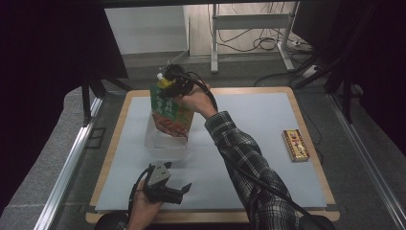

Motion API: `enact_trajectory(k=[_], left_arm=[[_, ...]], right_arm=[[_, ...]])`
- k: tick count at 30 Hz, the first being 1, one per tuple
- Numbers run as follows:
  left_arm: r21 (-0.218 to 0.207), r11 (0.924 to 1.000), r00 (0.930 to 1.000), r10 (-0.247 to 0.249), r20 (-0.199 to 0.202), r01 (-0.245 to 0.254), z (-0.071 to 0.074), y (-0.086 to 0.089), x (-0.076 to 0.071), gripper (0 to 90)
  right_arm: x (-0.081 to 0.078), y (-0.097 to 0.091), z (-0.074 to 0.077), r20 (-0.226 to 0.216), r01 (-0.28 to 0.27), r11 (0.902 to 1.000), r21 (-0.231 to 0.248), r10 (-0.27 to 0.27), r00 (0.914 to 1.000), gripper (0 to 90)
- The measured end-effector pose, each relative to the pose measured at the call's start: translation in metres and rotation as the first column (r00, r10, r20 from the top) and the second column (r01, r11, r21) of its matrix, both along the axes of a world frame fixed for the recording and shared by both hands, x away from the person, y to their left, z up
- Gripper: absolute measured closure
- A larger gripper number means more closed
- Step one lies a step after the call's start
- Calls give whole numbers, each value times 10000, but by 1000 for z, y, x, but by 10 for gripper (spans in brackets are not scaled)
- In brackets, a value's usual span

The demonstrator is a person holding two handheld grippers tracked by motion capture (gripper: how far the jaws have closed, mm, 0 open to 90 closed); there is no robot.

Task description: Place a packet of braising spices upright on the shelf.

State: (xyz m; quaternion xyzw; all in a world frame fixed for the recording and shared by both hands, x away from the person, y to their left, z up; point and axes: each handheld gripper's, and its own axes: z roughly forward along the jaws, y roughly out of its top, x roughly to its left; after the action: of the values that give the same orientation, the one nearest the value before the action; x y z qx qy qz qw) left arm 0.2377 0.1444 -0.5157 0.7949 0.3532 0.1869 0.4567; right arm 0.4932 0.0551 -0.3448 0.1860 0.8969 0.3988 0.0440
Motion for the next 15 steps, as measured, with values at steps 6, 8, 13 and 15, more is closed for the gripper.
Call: enact_trajectory(k=[6,8,13,15], left_arm=[[51,10000,10000,-31,-13,31,0,-1,0,0],[82,10000,10000,-27,-13,27,-1,-2,0,0],[117,9999,10000,-51,-43,51,-1,-2,0,0],[147,9999,10000,-61,-41,62,-1,-3,0,0]], right_arm=[[0,-10,5,191,-35,10000,77,33,9998,680],[0,-17,6,196,50,10000,42,-51,9998,680],[-4,-33,6,0,152,9999,2,-152,9999,789],[-6,-39,5,-1,212,9997,-138,-212,9998,889]])
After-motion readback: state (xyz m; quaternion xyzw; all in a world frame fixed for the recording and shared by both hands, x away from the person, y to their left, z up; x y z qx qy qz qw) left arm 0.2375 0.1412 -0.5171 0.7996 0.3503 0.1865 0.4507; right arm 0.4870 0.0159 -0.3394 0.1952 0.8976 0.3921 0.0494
